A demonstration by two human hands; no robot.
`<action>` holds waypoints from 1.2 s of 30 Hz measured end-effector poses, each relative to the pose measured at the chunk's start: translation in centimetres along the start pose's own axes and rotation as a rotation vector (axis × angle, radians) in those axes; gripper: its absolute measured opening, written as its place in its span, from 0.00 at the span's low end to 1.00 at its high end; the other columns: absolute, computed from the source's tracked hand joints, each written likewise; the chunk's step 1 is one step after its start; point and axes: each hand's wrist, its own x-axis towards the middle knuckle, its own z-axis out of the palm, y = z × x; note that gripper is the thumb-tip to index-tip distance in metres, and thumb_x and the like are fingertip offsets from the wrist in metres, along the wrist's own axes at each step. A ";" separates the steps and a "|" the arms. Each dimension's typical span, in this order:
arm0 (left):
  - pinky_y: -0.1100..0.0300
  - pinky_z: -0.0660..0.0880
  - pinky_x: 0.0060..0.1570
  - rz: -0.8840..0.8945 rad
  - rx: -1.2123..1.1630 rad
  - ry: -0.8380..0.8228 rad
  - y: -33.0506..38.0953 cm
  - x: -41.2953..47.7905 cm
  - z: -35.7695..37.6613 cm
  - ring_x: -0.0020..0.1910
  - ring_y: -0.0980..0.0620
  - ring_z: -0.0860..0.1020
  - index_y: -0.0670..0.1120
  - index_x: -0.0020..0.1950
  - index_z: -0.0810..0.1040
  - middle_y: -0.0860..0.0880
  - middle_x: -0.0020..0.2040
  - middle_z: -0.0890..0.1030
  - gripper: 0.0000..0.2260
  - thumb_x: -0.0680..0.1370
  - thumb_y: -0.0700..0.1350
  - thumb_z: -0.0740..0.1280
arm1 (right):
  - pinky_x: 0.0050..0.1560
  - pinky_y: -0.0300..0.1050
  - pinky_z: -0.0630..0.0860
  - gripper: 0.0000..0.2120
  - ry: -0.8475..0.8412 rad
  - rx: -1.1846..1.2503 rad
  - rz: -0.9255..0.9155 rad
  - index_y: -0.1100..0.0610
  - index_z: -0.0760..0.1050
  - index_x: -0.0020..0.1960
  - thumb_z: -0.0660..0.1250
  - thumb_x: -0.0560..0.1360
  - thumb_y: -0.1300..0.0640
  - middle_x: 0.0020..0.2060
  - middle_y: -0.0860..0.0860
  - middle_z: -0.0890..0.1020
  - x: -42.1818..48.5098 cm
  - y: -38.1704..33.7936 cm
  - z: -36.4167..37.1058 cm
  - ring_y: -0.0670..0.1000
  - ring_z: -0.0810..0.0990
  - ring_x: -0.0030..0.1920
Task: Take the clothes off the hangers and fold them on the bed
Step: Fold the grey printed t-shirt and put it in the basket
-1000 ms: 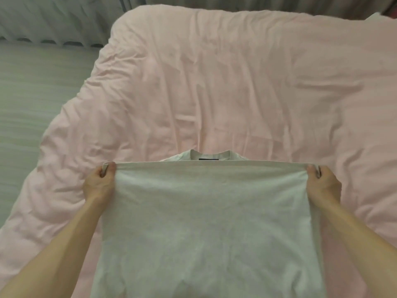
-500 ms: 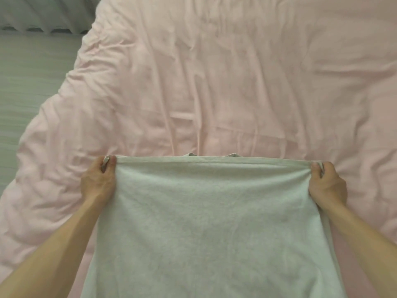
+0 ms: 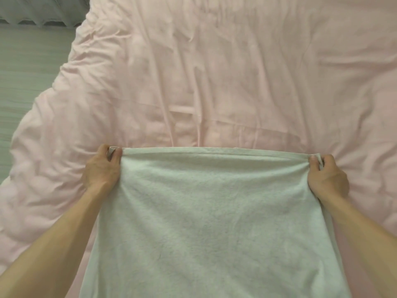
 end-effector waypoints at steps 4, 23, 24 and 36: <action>0.40 0.59 0.70 0.014 0.014 0.149 1.1 -2.6 0.6 0.72 0.38 0.64 0.51 0.76 0.63 0.40 0.74 0.67 0.25 0.81 0.57 0.60 | 0.59 0.61 0.69 0.23 0.309 -0.005 -0.033 0.62 0.71 0.63 0.59 0.78 0.45 0.63 0.65 0.74 -2.4 -1.4 1.1 0.68 0.72 0.63; 0.40 0.40 0.76 0.201 0.385 -0.262 -9.8 -17.1 -1.6 0.81 0.50 0.44 0.60 0.81 0.44 0.54 0.82 0.43 0.27 0.83 0.62 0.45 | 0.76 0.68 0.41 0.31 -0.164 -0.424 -0.031 0.48 0.44 0.82 0.43 0.82 0.39 0.81 0.52 0.45 -12.2 4.1 0.6 0.53 0.41 0.80; 0.39 0.47 0.76 0.150 0.318 -0.209 -10.7 -17.8 -2.5 0.81 0.47 0.51 0.57 0.82 0.51 0.50 0.82 0.51 0.27 0.83 0.59 0.49 | 0.76 0.68 0.40 0.31 -0.139 -0.430 -0.060 0.51 0.45 0.82 0.44 0.82 0.41 0.81 0.54 0.46 -13.4 3.8 0.2 0.53 0.41 0.80; 0.66 0.73 0.46 -0.173 -0.442 -0.222 -18.1 -28.2 -6.5 0.46 0.61 0.79 0.56 0.51 0.80 0.57 0.46 0.80 0.07 0.75 0.53 0.74 | 0.60 0.59 0.76 0.28 -0.352 -0.127 -0.821 0.58 0.77 0.63 0.58 0.72 0.41 0.62 0.56 0.78 -37.1 -12.0 8.1 0.59 0.74 0.64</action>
